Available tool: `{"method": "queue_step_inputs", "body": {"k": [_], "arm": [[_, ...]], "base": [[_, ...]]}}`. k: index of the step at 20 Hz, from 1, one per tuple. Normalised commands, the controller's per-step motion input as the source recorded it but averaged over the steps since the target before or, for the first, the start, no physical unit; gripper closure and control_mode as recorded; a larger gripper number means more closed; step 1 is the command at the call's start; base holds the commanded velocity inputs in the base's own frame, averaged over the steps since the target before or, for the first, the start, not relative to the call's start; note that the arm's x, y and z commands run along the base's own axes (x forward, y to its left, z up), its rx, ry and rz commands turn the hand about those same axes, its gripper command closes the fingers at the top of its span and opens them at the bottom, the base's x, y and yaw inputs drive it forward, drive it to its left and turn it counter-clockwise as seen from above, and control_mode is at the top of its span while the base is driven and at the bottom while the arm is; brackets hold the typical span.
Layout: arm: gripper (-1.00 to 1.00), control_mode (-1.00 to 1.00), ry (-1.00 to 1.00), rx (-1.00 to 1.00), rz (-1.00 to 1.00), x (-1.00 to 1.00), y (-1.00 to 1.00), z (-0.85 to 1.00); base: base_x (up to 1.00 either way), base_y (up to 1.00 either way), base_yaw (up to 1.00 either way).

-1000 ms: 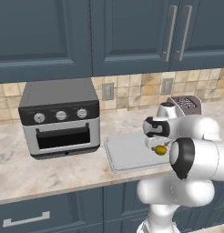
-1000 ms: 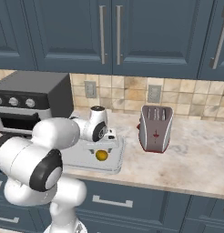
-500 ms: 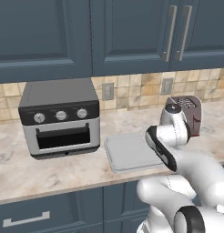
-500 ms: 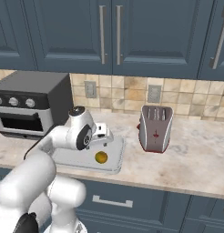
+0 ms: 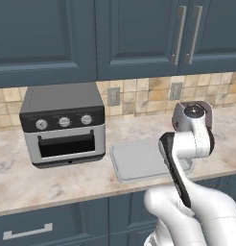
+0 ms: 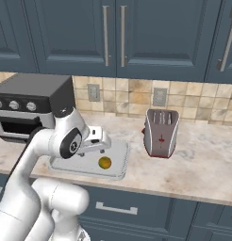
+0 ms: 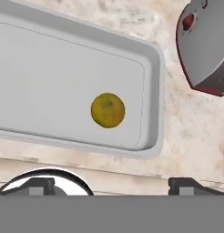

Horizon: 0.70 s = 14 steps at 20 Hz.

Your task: Pick the mango and orange from the fridge and place them inside the tupperware on the counter.

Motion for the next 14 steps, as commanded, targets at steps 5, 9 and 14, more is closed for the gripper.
{"method": "queue_step_inputs", "body": {"k": [5,9,14], "arm": [[-1.0,-1.0,-0.03,0.03,0.0,-0.84,0.0,0.38],[-1.0,-1.0,-0.73,0.06,0.12,-1.0,0.04,-0.05],[-1.0,-1.0,-0.19,0.22,0.0,-0.63,0.19,0.37]], "base": [[0.0,0.0,0.0],[0.0,0.0,0.0],[0.0,0.0,0.0]]}}
